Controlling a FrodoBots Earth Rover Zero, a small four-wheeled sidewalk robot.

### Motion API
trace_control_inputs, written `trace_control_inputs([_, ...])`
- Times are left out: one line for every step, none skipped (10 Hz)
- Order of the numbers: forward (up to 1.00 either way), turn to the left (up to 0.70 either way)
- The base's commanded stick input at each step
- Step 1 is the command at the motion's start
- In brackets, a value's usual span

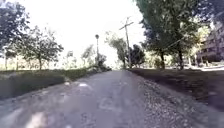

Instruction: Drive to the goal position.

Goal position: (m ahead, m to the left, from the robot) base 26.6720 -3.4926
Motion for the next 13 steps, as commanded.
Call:
trace_control_inputs([1.0,0.0])
trace_control_inputs([1.0,0.0])
trace_control_inputs([1.0,0.0])
trace_control_inputs([1.0,0.0])
trace_control_inputs([1.0,0.0])
trace_control_inputs([1.0,0.0])
trace_control_inputs([1.0,0.0])
trace_control_inputs([1.0,0.0])
trace_control_inputs([1.0,0.0])
trace_control_inputs([1.0,0.0])
trace_control_inputs([1.0,0.0])
trace_control_inputs([1.0,0.0])
trace_control_inputs([1.0,0.0])
